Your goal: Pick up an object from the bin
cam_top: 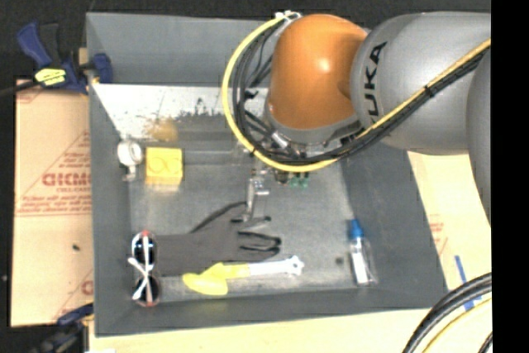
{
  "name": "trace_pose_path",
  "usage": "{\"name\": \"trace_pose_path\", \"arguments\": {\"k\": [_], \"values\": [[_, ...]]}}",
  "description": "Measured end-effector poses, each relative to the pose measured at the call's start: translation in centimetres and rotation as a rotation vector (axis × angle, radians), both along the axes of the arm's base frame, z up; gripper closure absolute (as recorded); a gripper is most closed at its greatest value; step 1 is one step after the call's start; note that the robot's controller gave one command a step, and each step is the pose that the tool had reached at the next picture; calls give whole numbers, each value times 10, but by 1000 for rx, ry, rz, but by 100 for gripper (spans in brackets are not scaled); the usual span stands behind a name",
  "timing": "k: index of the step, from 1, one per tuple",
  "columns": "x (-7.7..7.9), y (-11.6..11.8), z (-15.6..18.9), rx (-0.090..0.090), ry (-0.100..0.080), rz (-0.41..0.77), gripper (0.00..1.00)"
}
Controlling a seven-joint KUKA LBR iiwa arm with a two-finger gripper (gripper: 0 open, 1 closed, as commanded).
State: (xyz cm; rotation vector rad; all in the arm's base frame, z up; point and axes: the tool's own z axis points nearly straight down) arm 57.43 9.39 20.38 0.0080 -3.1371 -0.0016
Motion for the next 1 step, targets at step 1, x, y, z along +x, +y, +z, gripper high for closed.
{"name": "trace_pose_path", "arguments": {"k": [1], "values": [[1, -1, 5, 1, -8, -3, 0]]}}
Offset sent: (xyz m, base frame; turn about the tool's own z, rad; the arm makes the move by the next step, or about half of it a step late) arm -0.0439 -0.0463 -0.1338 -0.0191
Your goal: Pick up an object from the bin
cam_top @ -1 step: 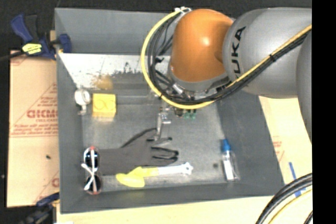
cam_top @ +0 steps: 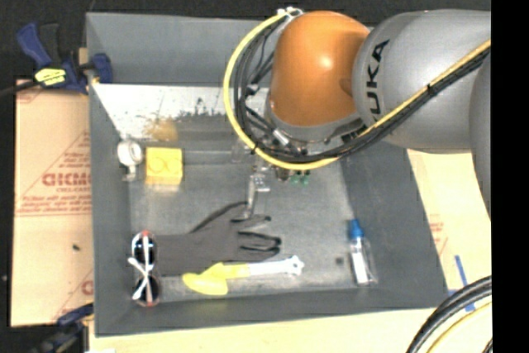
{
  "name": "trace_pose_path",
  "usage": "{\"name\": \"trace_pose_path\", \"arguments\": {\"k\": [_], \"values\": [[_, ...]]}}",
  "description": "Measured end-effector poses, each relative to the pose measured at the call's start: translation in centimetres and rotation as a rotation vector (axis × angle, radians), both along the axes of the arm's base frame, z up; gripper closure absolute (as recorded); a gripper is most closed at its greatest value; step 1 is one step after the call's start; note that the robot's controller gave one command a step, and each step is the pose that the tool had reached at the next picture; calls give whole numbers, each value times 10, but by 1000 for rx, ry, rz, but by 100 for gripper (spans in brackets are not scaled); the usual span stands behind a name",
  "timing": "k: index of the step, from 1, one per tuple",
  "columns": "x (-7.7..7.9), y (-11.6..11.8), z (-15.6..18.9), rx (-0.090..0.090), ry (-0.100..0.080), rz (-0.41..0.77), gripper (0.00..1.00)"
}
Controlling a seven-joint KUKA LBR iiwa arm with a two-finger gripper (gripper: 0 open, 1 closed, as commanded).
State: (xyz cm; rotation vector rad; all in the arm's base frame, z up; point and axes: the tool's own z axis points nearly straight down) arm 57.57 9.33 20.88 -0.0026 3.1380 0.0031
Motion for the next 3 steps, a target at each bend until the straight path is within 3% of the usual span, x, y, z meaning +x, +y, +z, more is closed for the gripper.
{"name": "trace_pose_path", "arguments": {"k": [1, 2, 3], "values": [[-39, -42, -123, -1, 1, 19, 0], [-63, -46, -54, 1, 2, -97, 0], [-42, -45, -135, -2, 3, 17, 0]]}}
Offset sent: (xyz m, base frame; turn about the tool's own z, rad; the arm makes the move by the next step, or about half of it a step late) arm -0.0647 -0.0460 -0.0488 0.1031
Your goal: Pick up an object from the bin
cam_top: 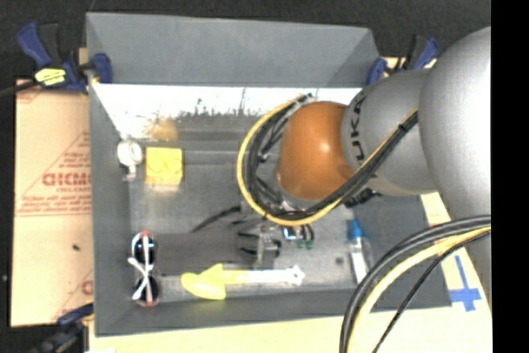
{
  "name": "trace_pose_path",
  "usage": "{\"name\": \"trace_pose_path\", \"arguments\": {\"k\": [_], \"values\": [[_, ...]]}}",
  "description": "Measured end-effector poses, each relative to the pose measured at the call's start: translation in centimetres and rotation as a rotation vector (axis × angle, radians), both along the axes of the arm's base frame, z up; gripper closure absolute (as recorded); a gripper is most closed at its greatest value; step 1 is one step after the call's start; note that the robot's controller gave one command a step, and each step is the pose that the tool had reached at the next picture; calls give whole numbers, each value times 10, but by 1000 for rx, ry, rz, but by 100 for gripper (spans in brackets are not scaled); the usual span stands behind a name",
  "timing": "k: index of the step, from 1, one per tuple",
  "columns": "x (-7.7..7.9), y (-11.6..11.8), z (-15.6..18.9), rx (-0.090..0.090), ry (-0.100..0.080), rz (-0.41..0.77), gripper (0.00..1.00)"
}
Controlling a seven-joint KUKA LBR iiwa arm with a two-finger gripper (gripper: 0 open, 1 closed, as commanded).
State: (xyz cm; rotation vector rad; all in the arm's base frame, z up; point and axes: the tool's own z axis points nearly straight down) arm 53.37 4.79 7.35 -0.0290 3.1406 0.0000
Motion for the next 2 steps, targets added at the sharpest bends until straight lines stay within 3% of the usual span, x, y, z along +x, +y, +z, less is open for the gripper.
{"name": "trace_pose_path", "arguments": {"k": [1, 2], "values": [[-6, 9, -2, 6, -5, -440, 0], [2, -1, 2, 1, -8, -2, 100]]}}
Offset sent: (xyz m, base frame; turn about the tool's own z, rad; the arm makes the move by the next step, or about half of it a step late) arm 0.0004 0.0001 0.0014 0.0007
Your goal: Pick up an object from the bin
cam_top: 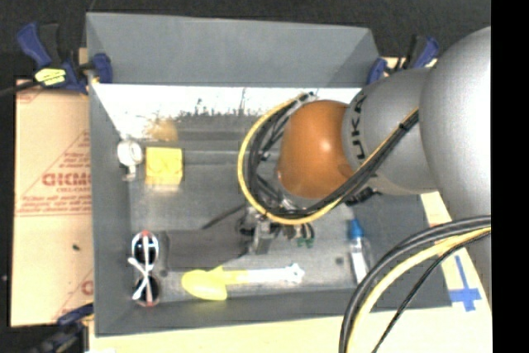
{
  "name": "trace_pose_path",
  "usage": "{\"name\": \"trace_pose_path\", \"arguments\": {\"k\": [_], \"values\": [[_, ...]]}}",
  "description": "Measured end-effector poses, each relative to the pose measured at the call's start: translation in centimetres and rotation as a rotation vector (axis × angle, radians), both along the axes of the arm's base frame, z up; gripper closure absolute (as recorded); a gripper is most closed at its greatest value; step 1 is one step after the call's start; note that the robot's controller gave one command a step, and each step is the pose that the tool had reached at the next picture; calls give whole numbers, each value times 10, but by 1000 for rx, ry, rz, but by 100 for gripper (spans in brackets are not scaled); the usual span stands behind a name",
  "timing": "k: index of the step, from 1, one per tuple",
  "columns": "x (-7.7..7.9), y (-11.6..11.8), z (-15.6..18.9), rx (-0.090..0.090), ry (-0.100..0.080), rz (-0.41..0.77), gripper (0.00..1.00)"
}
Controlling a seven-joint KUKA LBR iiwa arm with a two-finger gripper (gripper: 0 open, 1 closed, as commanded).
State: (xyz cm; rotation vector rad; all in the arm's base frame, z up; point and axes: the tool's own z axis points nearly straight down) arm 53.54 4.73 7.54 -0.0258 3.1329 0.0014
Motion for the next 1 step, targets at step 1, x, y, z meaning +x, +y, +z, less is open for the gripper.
{"name": "trace_pose_path", "arguments": {"k": [1], "values": [[0, 0, 0, 0, 0, 0, 100]]}}
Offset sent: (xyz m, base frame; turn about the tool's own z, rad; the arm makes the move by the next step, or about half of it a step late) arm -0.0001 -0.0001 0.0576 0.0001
